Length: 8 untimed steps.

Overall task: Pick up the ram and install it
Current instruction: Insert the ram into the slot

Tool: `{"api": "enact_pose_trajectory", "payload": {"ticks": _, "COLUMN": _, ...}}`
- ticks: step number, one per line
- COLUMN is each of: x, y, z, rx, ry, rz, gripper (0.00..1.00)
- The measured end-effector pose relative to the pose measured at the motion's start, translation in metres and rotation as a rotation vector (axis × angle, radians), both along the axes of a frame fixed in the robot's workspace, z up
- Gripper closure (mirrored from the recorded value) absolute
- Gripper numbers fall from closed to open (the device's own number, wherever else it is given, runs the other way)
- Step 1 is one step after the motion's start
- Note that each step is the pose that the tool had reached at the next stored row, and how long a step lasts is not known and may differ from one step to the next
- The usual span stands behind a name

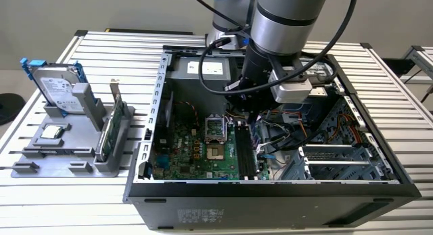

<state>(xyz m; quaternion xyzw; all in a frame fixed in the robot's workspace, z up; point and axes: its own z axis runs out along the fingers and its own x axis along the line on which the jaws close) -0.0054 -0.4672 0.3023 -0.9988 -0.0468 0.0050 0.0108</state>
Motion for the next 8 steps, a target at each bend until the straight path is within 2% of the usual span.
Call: {"api": "enact_pose_trajectory", "payload": {"ticks": 8, "x": 0.0000, "y": 0.0000, "z": -0.0007, "rx": -0.0002, "ry": 0.0000, "rz": 0.000, "gripper": 1.00}}
